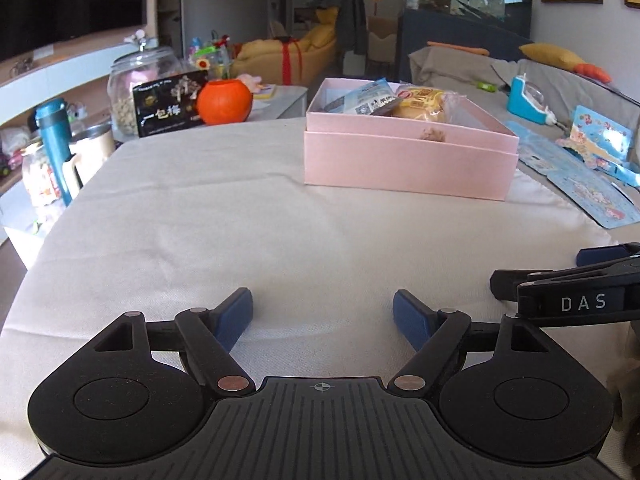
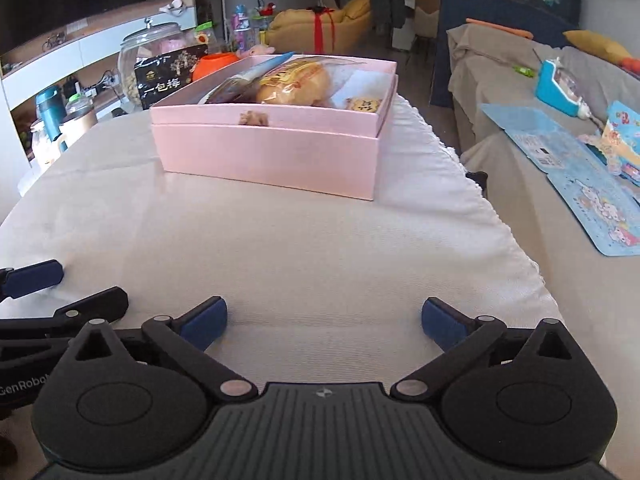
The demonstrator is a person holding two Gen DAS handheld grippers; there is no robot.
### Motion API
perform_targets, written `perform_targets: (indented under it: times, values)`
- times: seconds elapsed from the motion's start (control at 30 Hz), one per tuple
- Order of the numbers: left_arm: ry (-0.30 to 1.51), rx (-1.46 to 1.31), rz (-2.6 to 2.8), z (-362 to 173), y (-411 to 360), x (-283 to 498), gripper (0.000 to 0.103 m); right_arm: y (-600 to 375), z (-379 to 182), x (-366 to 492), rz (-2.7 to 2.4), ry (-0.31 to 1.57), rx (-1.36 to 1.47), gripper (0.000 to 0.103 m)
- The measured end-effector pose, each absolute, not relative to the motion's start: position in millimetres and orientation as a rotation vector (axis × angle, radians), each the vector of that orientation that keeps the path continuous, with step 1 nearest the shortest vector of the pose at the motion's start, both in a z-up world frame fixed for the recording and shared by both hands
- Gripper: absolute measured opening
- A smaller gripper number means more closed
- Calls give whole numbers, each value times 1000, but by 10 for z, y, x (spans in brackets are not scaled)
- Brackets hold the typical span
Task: Organize snacks
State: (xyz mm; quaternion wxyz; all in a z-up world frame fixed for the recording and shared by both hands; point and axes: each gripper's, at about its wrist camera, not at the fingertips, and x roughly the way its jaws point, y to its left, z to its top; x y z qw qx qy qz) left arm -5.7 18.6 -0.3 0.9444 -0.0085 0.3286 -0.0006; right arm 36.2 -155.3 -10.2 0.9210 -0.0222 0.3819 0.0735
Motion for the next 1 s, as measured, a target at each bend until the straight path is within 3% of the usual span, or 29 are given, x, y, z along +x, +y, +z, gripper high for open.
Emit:
perform_targets:
  times: [1.0]
  values:
    - [678,-9,19,-21,129,14,88,-1637,-147,245,163,701,-40,103]
